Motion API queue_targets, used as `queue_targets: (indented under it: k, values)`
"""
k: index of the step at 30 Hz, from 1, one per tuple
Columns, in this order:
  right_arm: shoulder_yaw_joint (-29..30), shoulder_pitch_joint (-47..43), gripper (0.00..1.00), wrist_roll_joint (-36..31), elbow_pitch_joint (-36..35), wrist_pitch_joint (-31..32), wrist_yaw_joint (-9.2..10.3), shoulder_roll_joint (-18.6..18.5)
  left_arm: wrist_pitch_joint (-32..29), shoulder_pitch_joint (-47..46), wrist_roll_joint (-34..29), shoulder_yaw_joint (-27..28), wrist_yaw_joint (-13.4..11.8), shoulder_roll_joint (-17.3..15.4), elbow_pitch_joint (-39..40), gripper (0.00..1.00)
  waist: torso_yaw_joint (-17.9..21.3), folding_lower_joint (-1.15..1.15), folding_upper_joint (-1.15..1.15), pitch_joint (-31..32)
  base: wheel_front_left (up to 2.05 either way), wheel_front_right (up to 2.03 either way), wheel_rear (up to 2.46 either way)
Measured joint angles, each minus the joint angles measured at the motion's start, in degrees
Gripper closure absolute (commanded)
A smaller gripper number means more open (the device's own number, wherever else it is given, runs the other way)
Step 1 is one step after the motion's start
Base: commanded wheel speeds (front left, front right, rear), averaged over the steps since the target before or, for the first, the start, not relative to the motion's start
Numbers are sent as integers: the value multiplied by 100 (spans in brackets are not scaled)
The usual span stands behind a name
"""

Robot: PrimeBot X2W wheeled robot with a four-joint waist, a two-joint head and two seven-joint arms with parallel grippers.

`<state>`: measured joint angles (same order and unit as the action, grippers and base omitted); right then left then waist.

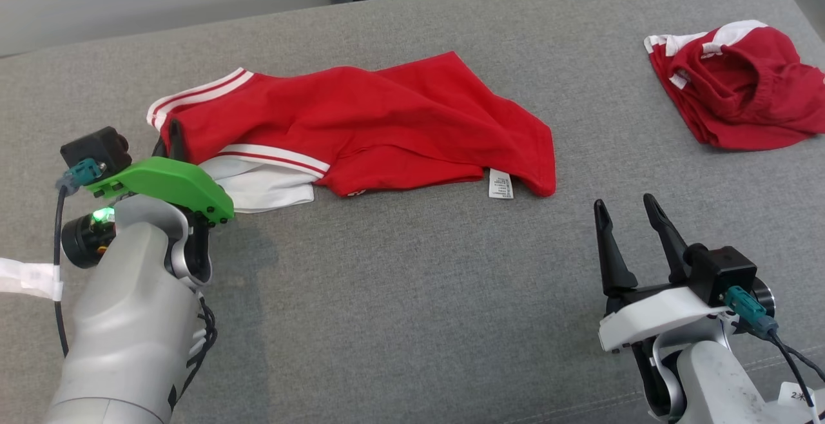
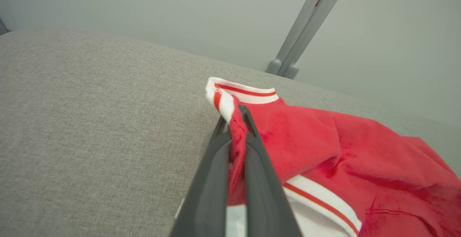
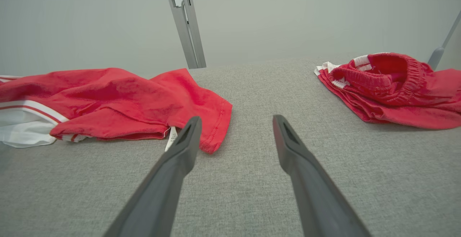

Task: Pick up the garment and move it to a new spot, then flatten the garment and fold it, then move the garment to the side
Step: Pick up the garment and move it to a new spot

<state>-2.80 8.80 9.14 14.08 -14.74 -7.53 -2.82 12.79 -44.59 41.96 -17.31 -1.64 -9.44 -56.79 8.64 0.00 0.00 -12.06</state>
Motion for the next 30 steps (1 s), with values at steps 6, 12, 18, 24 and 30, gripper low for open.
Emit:
queue_targets:
  k: [6, 12, 18, 24, 30]
  values:
    - [-40, 113, 0, -20, -10, -7, -1, 2, 199, -138, -220, 103, 73, 0, 54, 0, -7, 0, 0, -215, 0, 0, 0]
    - [30, 118, 0, -96, 40, -24, -1, 2, 224, -49, -559, 525, 114, 140, 671, 0, -131, 0, 0, -192, 0, 0, 0]
    - [149, 60, 0, -180, 55, -25, -1, 1, 230, 416, -975, 723, 269, 288, 1110, 0, -315, 0, 0, 56, 0, 0, 0]
    - [258, -106, 0, -216, 49, -25, -1, 1, 234, 1142, -1280, 782, 368, 414, 1541, 0, -523, 0, 0, 378, 0, 0, 0]
    - [313, -332, 0, -249, 60, -25, -1, 1, 234, 2162, -1429, 801, 417, 567, 2047, 0, -748, 0, 0, 768, 0, 0, 0]
